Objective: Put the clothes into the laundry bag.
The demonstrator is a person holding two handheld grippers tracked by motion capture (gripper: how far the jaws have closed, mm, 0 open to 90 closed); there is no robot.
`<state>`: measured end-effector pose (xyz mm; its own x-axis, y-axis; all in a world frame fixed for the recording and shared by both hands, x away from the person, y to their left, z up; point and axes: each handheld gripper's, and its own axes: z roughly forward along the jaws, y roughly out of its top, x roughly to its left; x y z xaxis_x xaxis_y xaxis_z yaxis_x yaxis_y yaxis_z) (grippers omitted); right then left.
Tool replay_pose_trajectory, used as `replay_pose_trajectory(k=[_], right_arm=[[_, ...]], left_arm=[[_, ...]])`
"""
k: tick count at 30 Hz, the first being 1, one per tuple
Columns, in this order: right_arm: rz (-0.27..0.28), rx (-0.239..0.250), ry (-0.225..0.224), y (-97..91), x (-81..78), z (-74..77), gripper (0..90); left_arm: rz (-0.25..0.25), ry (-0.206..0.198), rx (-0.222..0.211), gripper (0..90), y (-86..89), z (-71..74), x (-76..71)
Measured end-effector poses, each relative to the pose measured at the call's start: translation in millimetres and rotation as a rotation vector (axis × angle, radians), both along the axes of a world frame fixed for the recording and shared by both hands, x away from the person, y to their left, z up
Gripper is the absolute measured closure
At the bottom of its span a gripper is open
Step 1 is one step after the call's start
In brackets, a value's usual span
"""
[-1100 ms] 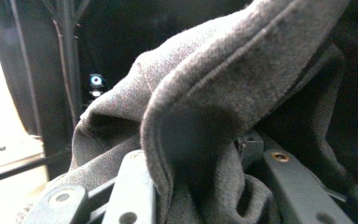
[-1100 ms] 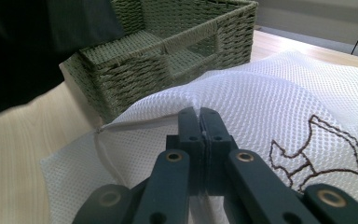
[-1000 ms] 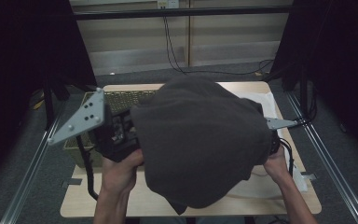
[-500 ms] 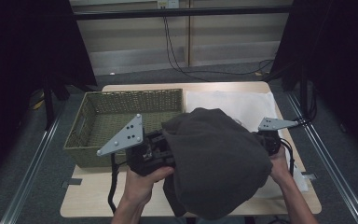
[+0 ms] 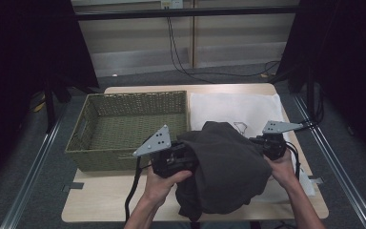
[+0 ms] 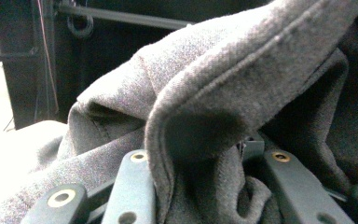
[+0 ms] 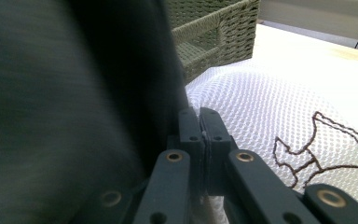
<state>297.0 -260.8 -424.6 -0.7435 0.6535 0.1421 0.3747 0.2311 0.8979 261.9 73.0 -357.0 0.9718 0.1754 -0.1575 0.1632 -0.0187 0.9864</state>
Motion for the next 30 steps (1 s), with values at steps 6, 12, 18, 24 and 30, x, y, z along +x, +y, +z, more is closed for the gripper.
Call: replay_pose_trajectory(k=[6, 12, 18, 24, 30], right_arm=[[0.002, 0.000, 0.009, -0.2, 0.4, -1.7, 89.1], [0.004, -0.006, 0.015, 0.2, -0.6, -0.8, 89.1], [0.000, -0.014, 0.022, -1.4, -1.6, -1.1, 89.1], [0.005, -0.021, 0.025, 0.3, -1.4, -2.5, 89.1], [0.010, -0.028, 0.032, 3.1, 0.1, -4.5, 89.1]], left_arm=[[0.007, 0.053, 0.040, 68.0, -7.1, -22.8, 11.8], [0.016, 0.056, 0.119, 67.8, -24.9, -40.1, 11.1], [-0.028, 0.080, 0.213, 67.3, -42.9, -59.8, 14.2], [-0.020, 0.112, 0.264, 66.6, -52.9, -87.6, 13.7], [-0.010, 0.107, 0.371, 66.2, -64.4, -110.6, 8.7]])
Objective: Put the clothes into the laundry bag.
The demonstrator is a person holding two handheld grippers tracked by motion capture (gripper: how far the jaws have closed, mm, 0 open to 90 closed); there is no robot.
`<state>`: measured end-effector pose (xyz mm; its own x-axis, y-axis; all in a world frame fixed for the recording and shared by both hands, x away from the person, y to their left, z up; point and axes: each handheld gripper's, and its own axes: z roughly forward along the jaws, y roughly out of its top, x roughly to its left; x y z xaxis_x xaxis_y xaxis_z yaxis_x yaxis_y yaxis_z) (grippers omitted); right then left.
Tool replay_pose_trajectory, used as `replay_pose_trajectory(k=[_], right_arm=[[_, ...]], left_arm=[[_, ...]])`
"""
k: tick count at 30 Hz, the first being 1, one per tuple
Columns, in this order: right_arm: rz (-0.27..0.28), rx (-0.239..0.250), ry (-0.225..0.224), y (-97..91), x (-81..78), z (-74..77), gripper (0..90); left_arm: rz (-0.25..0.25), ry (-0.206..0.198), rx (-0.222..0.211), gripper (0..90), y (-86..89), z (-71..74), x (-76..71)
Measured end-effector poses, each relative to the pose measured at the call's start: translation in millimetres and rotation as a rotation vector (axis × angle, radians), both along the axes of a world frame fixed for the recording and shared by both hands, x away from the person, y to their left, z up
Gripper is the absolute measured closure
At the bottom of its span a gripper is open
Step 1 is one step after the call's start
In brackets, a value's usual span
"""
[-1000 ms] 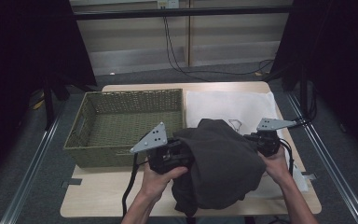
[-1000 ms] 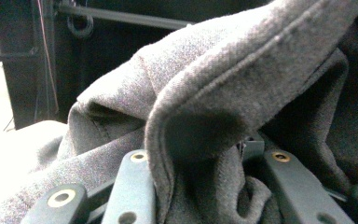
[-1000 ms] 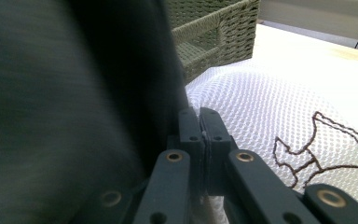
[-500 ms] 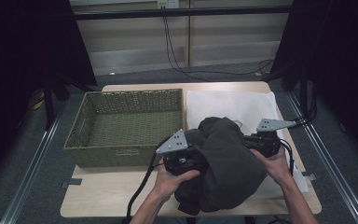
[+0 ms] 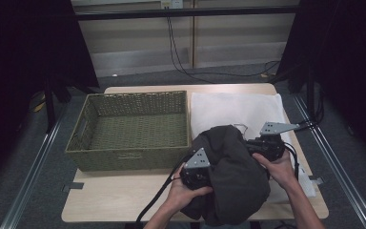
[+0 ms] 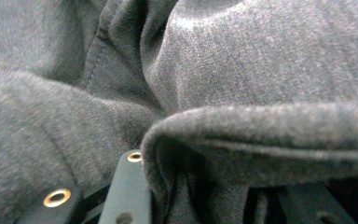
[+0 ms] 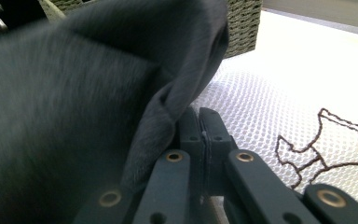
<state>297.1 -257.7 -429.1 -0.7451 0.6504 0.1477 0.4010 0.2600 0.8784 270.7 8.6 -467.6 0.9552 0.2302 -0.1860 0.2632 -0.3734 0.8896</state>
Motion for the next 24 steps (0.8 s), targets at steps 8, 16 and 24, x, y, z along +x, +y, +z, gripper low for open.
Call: replay_pose_trajectory(k=[8, 16, 24], right_arm=[[0.003, -0.003, -0.009, 3.6, -0.1, 2.3, 89.1], [-0.020, 0.008, 0.004, -0.1, 1.9, -0.9, 89.1], [-0.038, 0.013, 0.006, -1.5, 3.4, -2.5, 89.1]], left_arm=[[-0.026, 0.008, 0.083, 65.8, -9.9, -23.3, 1.4], [-0.035, -0.003, 0.009, 51.6, 0.6, -16.7, -4.0], [-0.041, 0.035, 0.006, 40.1, 11.4, -8.5, -8.9]])
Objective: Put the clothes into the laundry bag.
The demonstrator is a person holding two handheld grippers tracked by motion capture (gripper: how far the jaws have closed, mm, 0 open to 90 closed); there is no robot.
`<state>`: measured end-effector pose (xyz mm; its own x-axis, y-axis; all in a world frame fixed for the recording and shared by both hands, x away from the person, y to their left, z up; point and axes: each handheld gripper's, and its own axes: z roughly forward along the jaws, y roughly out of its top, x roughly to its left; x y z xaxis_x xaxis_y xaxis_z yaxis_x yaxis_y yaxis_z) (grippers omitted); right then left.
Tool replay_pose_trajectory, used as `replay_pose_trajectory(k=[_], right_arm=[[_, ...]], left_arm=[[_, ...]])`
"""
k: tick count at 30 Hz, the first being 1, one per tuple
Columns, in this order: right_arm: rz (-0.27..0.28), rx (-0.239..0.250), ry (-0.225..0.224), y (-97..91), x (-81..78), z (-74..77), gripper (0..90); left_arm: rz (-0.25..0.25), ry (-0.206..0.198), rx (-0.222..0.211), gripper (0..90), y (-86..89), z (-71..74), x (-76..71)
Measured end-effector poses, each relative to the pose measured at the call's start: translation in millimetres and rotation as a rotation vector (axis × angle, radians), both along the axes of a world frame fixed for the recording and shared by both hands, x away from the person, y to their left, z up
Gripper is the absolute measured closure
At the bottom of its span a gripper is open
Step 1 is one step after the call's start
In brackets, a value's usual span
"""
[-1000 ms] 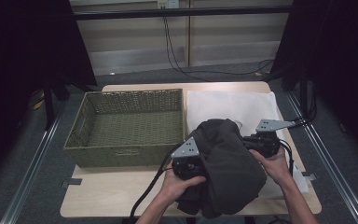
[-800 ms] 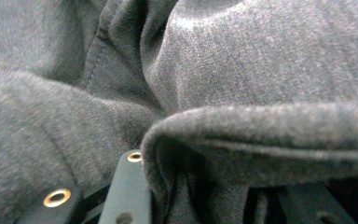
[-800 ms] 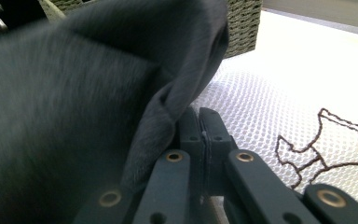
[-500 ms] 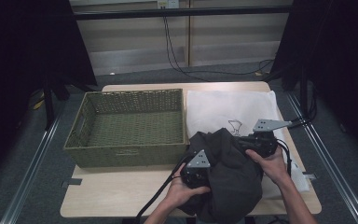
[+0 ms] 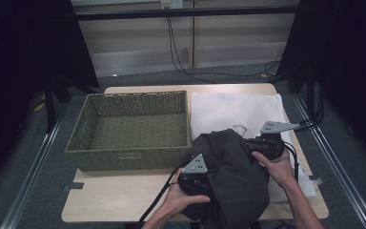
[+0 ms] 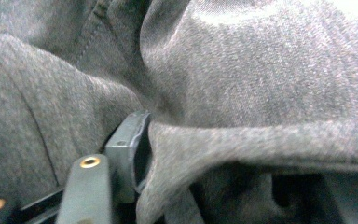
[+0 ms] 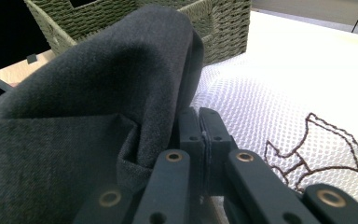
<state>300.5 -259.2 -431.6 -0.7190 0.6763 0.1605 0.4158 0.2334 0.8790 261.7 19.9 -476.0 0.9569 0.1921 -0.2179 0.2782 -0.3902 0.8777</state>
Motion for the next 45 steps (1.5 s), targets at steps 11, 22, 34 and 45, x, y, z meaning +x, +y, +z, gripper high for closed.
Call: replay_pose_trajectory(k=[11, 22, 34, 45], right_arm=[[-0.011, 0.007, 0.003, -1.0, 1.5, -1.9, 89.0], [-0.011, 0.009, 0.002, -0.8, 1.7, -1.6, 89.0], [-0.011, 0.007, -0.001, 0.4, 2.4, -0.8, 89.0], [-0.003, 0.006, -0.003, -0.4, 2.1, -0.2, 89.0]], left_arm=[[-0.024, 0.021, 0.006, 30.7, 28.8, 12.1, -6.9], [0.043, -0.004, -0.032, 40.4, 71.0, 39.0, 3.8], [0.060, -0.039, -0.128, 34.6, 36.9, 78.6, 41.0], [0.068, -0.027, -0.085, 19.1, -16.1, 82.2, 64.2]])
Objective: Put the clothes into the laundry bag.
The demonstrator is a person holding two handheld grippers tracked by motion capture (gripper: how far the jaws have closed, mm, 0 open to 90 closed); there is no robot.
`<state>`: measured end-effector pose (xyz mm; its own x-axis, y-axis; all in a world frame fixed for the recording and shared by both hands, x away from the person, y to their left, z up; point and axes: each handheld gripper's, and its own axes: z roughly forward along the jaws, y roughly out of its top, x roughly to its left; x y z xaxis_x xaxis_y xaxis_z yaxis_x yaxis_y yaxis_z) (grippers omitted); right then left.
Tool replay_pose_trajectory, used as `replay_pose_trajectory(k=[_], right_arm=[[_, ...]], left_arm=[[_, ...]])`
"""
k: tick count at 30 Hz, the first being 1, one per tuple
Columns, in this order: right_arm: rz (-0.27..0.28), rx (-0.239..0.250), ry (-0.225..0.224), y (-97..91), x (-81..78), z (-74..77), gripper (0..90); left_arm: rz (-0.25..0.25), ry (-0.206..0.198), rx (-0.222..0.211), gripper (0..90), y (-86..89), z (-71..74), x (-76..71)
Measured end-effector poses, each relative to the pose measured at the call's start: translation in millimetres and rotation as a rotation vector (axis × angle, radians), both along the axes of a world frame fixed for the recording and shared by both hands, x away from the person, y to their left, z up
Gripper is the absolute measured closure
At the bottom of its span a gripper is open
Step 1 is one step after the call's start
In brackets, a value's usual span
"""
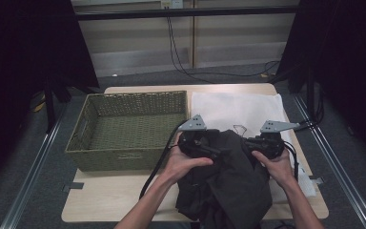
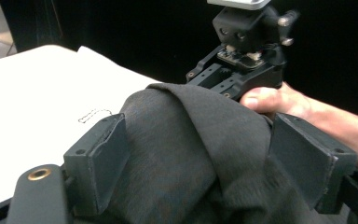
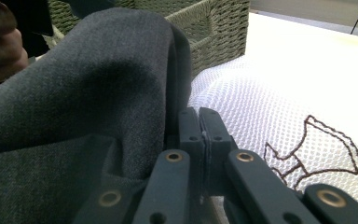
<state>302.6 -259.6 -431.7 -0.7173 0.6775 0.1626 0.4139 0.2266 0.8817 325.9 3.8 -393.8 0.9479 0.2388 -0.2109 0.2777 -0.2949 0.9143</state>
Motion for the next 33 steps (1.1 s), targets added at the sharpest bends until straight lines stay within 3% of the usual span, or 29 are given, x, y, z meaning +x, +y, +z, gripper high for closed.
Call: replay_pose_trajectory(k=[2, 3, 5, 6, 8, 9, 12, 13, 14, 15, 17, 22, 24, 25, 29, 32, 33], right_arm=[[0.001, -0.001, 0.000, 0.2, 0.1, 0.1, 89.0], [0.002, -0.003, -0.001, 0.3, 0.0, 0.2, 89.0], [-0.002, -0.003, 0.003, 1.1, 0.1, 0.0, 89.0], [0.001, -0.005, 0.000, 1.4, -0.4, 0.2, 89.0], [0.008, -0.004, -0.003, 0.8, -1.1, 0.8, 89.0], [0.010, -0.005, -0.002, 0.5, -0.8, 0.6, 89.0], [0.008, -0.008, 0.000, 1.5, -0.3, 0.7, 89.0], [0.009, -0.009, -0.002, 1.9, -0.3, 1.2, 89.0], [0.008, -0.011, -0.002, 2.1, -0.3, 1.6, 89.1], [0.007, -0.007, 0.000, 2.1, -0.1, 1.9, 89.1], [0.009, -0.009, 0.002, 2.9, 0.3, 2.5, 89.1], [0.009, -0.006, -0.001, 4.7, 4.5, 7.3, 89.1], [0.008, -0.018, -0.009, 6.3, 5.5, 11.7, 89.1], [0.011, -0.019, -0.012, 7.0, 5.0, 14.0, 89.1], [0.027, -0.055, -0.021, 11.2, -0.2, 20.9, 89.2], [0.031, -0.031, -0.032, 14.0, -5.4, 24.1, 89.2], [0.039, -0.019, -0.028, 14.8, -5.9, 24.8, 89.2]], left_arm=[[-0.015, 0.016, -0.006, 18.8, -8.1, -1.3, 3.3], [0.003, 0.008, 0.020, 19.6, -14.2, -1.8, 5.9], [0.016, 0.031, 0.053, 19.4, -22.1, -3.7, 6.4], [0.006, 0.016, 0.052, 19.4, -24.4, -4.0, 3.1], [0.010, -0.019, 0.102, 24.3, -28.3, -5.7, -0.4], [0.017, -0.010, 0.114, 27.3, -29.1, -7.6, 0.5], [0.036, -0.004, 0.155, 46.7, -32.6, -16.6, 0.3], [0.016, 0.001, 0.174, 49.7, -34.5, -22.0, -0.5], [0.017, -0.009, 0.190, 62.6, -35.3, -24.4, -1.4], [0.031, -0.016, 0.204, 66.5, -36.1, -26.1, -2.8], [0.010, -0.009, 0.203, 76.7, -38.1, -27.5, -3.3], [-0.018, -0.009, 0.252, 79.4, -45.4, -35.5, -8.1], [-0.020, -0.031, 0.273, 79.4, -48.3, -40.0, -10.1], [-0.006, -0.014, 0.262, 79.4, -48.7, -44.6, -10.2], [-0.005, 0.006, 0.311, 79.5, -56.3, -62.2, -7.9], [-0.009, 0.015, 0.331, 79.5, -60.8, -68.2, -9.7], [-0.034, 0.013, 0.325, 79.5, -60.9, -69.3, -8.3]])
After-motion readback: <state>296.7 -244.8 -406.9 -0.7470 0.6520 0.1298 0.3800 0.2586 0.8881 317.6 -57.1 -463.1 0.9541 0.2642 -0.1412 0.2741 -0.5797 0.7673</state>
